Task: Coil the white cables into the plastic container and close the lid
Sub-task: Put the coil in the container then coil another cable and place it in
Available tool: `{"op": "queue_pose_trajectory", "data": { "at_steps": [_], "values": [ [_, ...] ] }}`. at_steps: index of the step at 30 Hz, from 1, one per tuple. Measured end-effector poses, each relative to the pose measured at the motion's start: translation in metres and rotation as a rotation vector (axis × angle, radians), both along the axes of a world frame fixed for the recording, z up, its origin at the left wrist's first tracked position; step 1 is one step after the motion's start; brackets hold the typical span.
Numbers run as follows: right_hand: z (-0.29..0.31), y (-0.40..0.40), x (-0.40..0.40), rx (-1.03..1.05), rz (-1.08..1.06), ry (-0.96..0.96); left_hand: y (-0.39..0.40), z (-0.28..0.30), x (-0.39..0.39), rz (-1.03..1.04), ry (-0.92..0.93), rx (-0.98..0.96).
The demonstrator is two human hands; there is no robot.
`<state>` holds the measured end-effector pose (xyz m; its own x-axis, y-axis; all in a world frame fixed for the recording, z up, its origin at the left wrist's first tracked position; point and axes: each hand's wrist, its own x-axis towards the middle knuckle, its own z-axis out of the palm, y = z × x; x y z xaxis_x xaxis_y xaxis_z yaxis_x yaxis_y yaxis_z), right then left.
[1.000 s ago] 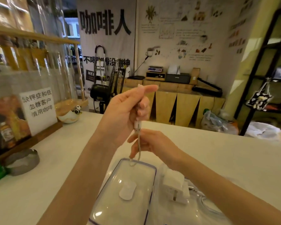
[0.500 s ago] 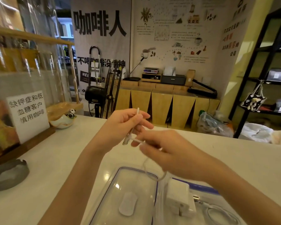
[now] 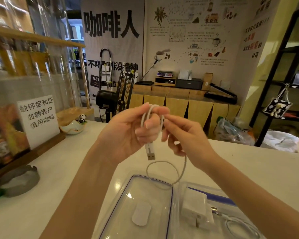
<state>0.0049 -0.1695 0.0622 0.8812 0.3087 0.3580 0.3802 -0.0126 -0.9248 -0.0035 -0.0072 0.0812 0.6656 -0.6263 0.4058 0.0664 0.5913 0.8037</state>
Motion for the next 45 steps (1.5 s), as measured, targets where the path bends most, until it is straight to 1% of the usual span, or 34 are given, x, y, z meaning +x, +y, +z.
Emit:
{"op": "queue_pose_trajectory", "data": {
  "at_steps": [1,3,5,7,9,10,12,15,17,19,21,24,25,27,29,30,32,34,35,37,41,43,45],
  "values": [
    [-0.005,0.004,-0.003,-0.025,0.039,0.060,0.002,0.000,0.002,-0.006,-0.008,-0.048],
    [-0.012,0.012,-0.011,-0.100,0.144,0.147,0.004,0.000,0.005,0.081,-0.016,-0.099],
    [-0.018,0.018,-0.021,-0.196,0.247,0.197,0.003,-0.003,0.009,0.234,-0.035,-0.108],
    [-0.022,0.022,-0.031,-0.335,0.303,0.166,0.002,-0.007,0.015,0.448,-0.106,-0.060],
    [-0.025,0.024,-0.039,-0.479,0.306,0.074,0.006,-0.012,0.022,0.636,-0.174,0.011],
    [-0.025,0.024,-0.042,-0.516,0.301,0.033,0.008,-0.015,0.025,0.699,-0.209,0.054],
    [-0.020,0.023,-0.043,-0.527,0.283,0.003,0.011,-0.019,0.028,0.808,-0.325,0.184],
    [-0.006,0.020,-0.042,-0.502,0.295,0.052,0.006,-0.023,0.027,0.954,-0.522,0.454],
    [0.003,0.019,-0.041,-0.491,0.286,0.057,0.001,-0.024,0.025,0.962,-0.594,0.591],
    [0.011,0.017,-0.038,-0.426,0.219,0.051,0.001,-0.022,0.022,0.912,-0.612,0.711],
    [0.018,0.014,-0.033,-0.362,0.112,0.003,0.005,-0.020,0.020,0.792,-0.525,0.769],
    [0.027,0.010,-0.025,-0.288,0.007,-0.164,0.016,-0.014,0.017,0.445,-0.321,0.779],
    [0.030,0.009,-0.023,-0.275,-0.006,-0.222,0.020,-0.013,0.016,0.308,-0.273,0.751],
    [0.033,0.008,-0.019,-0.252,0.002,-0.298,0.025,-0.011,0.017,0.039,-0.193,0.628],
    [0.032,0.008,-0.017,-0.189,0.054,-0.300,0.027,-0.010,0.018,-0.198,-0.117,0.468],
    [0.031,0.008,-0.016,-0.157,0.079,-0.287,0.027,-0.009,0.018,-0.292,-0.071,0.379],
    [0.026,0.009,-0.013,-0.128,0.096,-0.260,0.025,-0.007,0.018,-0.463,0.095,0.139],
    [0.018,0.011,-0.011,-0.115,0.104,-0.203,0.022,-0.003,0.016,-0.555,0.268,-0.105],
    [0.013,0.013,-0.011,-0.114,0.114,-0.157,0.021,-0.002,0.014,-0.533,0.316,-0.186],
    [0.002,0.018,-0.012,-0.130,0.159,-0.045,0.017,0.000,0.012,-0.427,0.374,-0.290],
    [-0.012,0.028,-0.024,-0.139,0.361,0.211,0.013,-0.008,0.018,-0.163,0.453,-0.398],
    [-0.016,0.029,-0.033,-0.142,0.460,0.328,0.010,-0.013,0.024,-0.067,0.438,-0.495],
    [-0.016,0.029,-0.041,-0.178,0.524,0.377,0.008,-0.016,0.028,0.134,0.359,-0.529]
  ]
}}
